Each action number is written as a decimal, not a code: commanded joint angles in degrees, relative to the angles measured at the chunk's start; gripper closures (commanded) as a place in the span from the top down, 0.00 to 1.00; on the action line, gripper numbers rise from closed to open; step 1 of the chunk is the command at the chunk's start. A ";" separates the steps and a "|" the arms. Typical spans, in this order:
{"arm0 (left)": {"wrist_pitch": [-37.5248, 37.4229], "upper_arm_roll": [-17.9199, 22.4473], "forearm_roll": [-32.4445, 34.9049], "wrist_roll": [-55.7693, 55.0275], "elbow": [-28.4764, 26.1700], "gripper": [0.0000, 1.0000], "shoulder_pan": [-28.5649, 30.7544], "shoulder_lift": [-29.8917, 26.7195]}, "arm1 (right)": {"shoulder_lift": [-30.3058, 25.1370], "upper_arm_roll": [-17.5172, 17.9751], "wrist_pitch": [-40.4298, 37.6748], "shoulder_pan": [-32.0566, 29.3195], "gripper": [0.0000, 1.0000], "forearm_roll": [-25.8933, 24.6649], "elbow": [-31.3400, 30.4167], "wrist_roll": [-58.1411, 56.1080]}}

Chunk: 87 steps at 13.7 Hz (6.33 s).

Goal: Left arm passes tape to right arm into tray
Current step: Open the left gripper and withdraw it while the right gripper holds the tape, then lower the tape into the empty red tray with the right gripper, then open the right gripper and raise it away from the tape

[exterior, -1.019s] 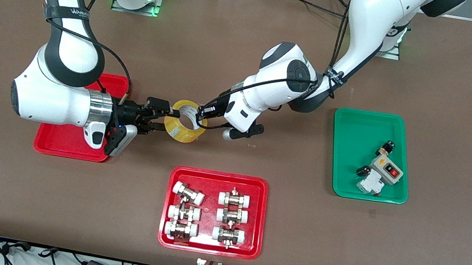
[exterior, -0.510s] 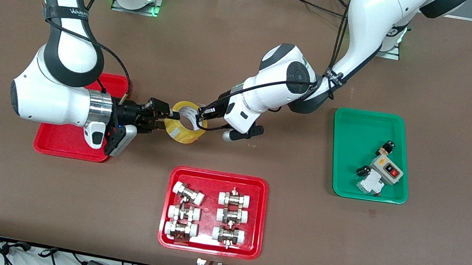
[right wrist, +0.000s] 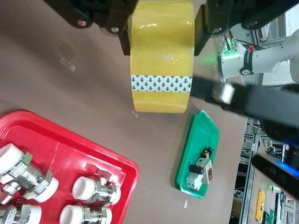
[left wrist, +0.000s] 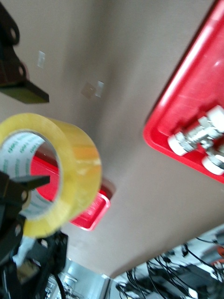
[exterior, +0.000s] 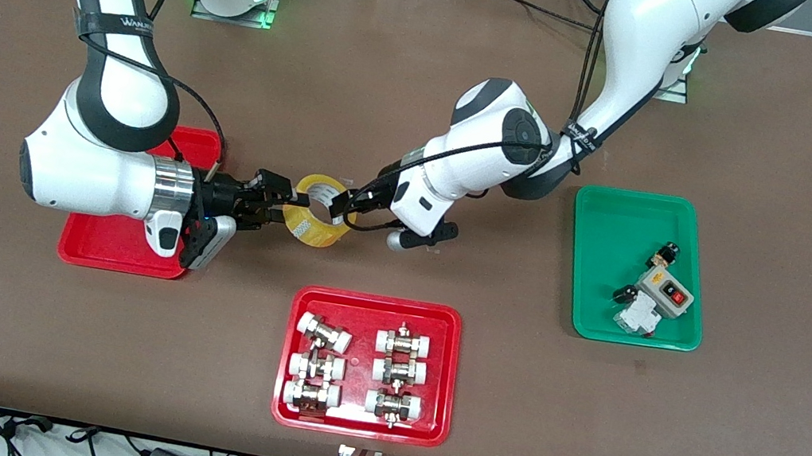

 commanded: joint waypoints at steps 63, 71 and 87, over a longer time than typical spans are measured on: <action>-63.54 11.56 17.41 53.42 -5.57 1.00 32.96 -35.45 | 6.07 -0.75 -4.51 -25.90 1.00 -35.91 -1.29 -4.38; -63.81 12.61 16.44 53.95 -5.65 1.00 31.64 -36.50 | -3.86 -0.48 -10.37 -17.12 1.00 -49.98 3.35 24.41; -63.11 21.22 16.35 53.25 -7.42 1.00 22.94 -37.12 | -8.95 -0.75 -17.26 -14.82 1.00 -52.54 20.34 32.10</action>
